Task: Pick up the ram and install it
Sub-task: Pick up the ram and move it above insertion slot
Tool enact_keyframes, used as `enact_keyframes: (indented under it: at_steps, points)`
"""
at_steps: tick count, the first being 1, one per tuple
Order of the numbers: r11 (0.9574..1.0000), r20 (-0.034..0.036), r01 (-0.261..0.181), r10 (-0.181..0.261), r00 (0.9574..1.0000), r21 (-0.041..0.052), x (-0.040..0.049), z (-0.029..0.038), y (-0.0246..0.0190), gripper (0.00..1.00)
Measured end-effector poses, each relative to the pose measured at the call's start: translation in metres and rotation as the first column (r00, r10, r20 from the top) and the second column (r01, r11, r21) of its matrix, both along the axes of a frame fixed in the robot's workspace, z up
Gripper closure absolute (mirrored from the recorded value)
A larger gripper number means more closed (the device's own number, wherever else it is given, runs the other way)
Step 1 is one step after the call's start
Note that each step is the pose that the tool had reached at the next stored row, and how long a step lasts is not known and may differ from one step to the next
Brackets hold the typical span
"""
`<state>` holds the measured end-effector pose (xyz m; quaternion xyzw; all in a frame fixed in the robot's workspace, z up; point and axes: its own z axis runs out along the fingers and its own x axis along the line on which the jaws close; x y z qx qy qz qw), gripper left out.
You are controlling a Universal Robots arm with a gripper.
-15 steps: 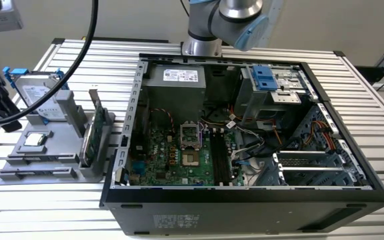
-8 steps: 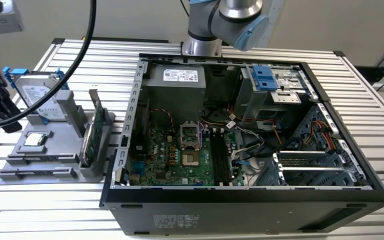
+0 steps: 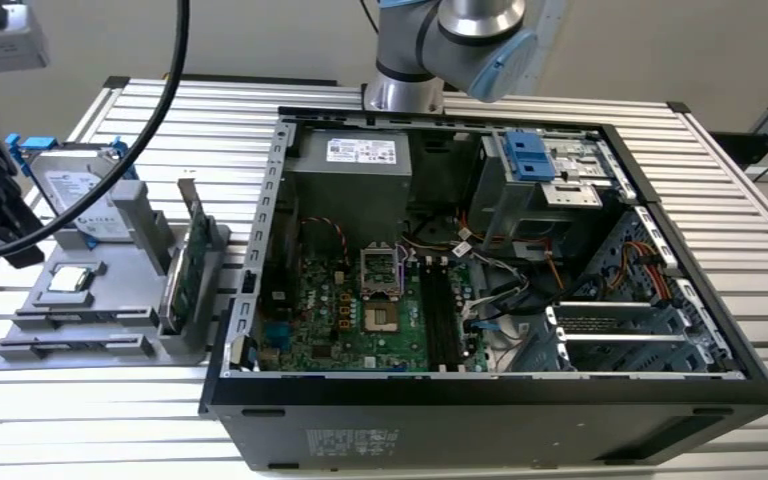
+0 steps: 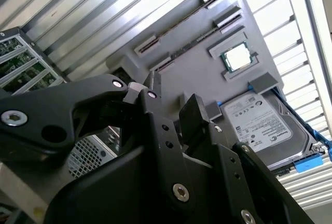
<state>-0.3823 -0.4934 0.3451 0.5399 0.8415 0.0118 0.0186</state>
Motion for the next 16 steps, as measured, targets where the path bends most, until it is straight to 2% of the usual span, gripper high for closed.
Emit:
enact_keyframes:
  at_steps: [11,16]
  points:
    - [0.9996,0.0001,0.027,-0.027,0.9996,-0.0010,0.0000,-0.0027,0.0001,0.00]
    - [0.9979,0.0000,0.065,-0.065,0.9979,-0.0011,-0.0001,-0.0042,0.0001,0.00]
